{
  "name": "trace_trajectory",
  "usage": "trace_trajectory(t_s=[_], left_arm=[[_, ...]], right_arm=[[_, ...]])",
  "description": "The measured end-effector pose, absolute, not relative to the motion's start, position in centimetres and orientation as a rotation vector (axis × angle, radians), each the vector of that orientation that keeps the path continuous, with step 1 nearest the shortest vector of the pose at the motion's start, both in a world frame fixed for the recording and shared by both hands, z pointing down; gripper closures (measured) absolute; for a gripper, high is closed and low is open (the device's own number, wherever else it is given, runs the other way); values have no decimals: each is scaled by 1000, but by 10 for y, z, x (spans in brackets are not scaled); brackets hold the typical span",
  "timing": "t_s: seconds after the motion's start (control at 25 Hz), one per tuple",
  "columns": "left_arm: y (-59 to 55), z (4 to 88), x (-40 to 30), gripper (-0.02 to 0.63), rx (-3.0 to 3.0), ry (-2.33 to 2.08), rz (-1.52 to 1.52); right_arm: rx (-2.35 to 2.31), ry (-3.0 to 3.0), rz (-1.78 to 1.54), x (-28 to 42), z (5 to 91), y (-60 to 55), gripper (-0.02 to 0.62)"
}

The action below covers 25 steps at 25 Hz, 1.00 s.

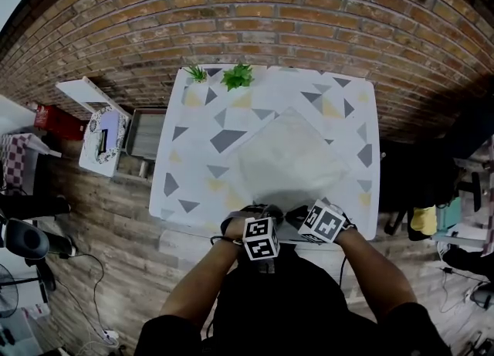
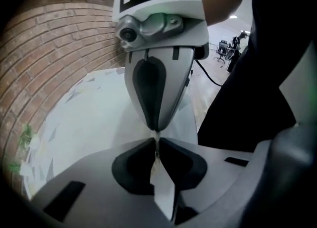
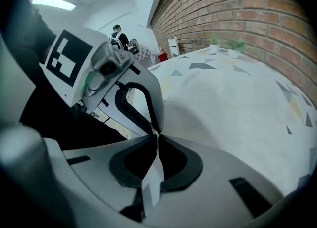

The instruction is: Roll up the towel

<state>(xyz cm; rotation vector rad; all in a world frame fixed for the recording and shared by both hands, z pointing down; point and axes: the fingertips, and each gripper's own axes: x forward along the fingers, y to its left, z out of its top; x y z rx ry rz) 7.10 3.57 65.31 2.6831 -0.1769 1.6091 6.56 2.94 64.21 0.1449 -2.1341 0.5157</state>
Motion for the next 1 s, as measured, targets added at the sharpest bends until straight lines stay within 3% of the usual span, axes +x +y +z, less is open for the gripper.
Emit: trace_trajectory(t_s=[0.32, 0.4, 0.48, 0.64, 0.76, 1.0], left_arm=[[36, 660, 71, 568, 2541, -133, 1392], [34, 659, 70, 568, 2508, -129, 1343], [33, 658, 68, 566, 2503, -130, 1331], [28, 658, 60, 559, 2578, -170, 1463], [26, 648, 58, 514, 2691, -211, 1594], [32, 644, 63, 514, 2797, -166, 1762]], right_arm=[[173, -2096, 292, 66, 646, 37, 487], [190, -2064, 238, 66, 653, 36, 495], [221, -2043, 226, 65, 658, 32, 557], [234, -2034, 311, 63, 662, 28, 560], [230, -2023, 402, 65, 663, 25, 560], [216, -2024, 502, 66, 666, 15, 560]])
